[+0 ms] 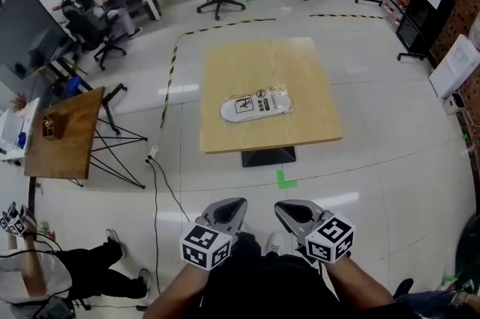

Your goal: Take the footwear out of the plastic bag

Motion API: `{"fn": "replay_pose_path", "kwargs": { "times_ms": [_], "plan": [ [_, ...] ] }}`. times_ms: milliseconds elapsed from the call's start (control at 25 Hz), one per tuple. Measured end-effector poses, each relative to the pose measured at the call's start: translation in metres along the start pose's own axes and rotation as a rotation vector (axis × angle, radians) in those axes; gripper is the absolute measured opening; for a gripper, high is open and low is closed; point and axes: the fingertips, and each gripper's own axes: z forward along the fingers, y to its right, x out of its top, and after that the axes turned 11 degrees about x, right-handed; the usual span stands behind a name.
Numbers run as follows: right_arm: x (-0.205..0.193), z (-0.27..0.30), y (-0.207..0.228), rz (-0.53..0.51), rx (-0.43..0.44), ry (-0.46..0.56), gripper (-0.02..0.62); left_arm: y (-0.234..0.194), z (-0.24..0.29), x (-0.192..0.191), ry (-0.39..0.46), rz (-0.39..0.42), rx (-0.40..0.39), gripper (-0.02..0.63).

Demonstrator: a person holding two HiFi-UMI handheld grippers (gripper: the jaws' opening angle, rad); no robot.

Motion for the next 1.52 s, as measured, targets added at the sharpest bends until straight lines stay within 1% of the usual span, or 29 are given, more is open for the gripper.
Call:
{"fn": "replay_pose_path", "kwargs": {
  "times_ms": [80, 200, 480, 640, 720, 800, 880, 1000, 1080, 1200, 1360, 1440, 1520],
  "plan": [
    [0.002, 0.004, 0.019, 0.021, -0.005, -0.013, 0.003, -0.010, 0.018, -0.002, -0.034, -0.025, 0.006, 0.006],
    [0.005, 0.010, 0.048, 0.038, -0.034, -0.040, 0.003, -0.024, 0.046, 0.002, -0.068, -0.043, -0.011, 0.006],
    [0.042, 0.048, 0.123, 0.012, -0.125, -0.106, 0.006, -0.082, 0.123, 0.052, -0.067, -0.004, -0.077, 0.006],
    [0.063, 0.073, 0.171, 0.049, -0.181, -0.112, 0.009, -0.118, 0.161, 0.075, -0.070, 0.030, -0.123, 0.006],
    [0.067, 0.084, 0.194, 0.073, -0.211, -0.116, 0.014, -0.131, 0.179, 0.074, -0.095, 0.049, -0.164, 0.006],
    [0.074, 0.094, 0.213, 0.088, -0.237, -0.118, 0.023, -0.139, 0.195, 0.064, -0.147, 0.063, -0.211, 0.006],
    [0.085, 0.101, 0.226, 0.088, -0.249, -0.121, 0.029, -0.149, 0.208, 0.057, -0.192, 0.052, -0.226, 0.006],
    [0.095, 0.106, 0.249, 0.080, -0.243, -0.139, 0.041, -0.166, 0.224, 0.057, -0.216, -0.008, -0.190, 0.006],
    [0.096, 0.103, 0.279, 0.085, -0.246, -0.154, 0.046, -0.174, 0.235, 0.062, -0.215, -0.028, -0.160, 0.006],
    [0.093, 0.098, 0.340, 0.145, -0.262, -0.180, 0.056, -0.181, 0.248, 0.074, -0.209, -0.031, -0.104, 0.006],
    [0.078, 0.094, 0.427, 0.225, -0.286, -0.243, 0.100, -0.181, 0.255, 0.083, -0.194, -0.093, -0.024, 0.006],
    [0.073, 0.103, 0.466, 0.249, -0.271, -0.279, 0.125, -0.185, 0.261, 0.085, -0.195, -0.128, 0.019, 0.006],
    [0.069, 0.114, 0.492, 0.271, -0.236, -0.323, 0.149, -0.185, 0.262, 0.087, -0.194, -0.153, 0.056, 0.006]
  ]
}}
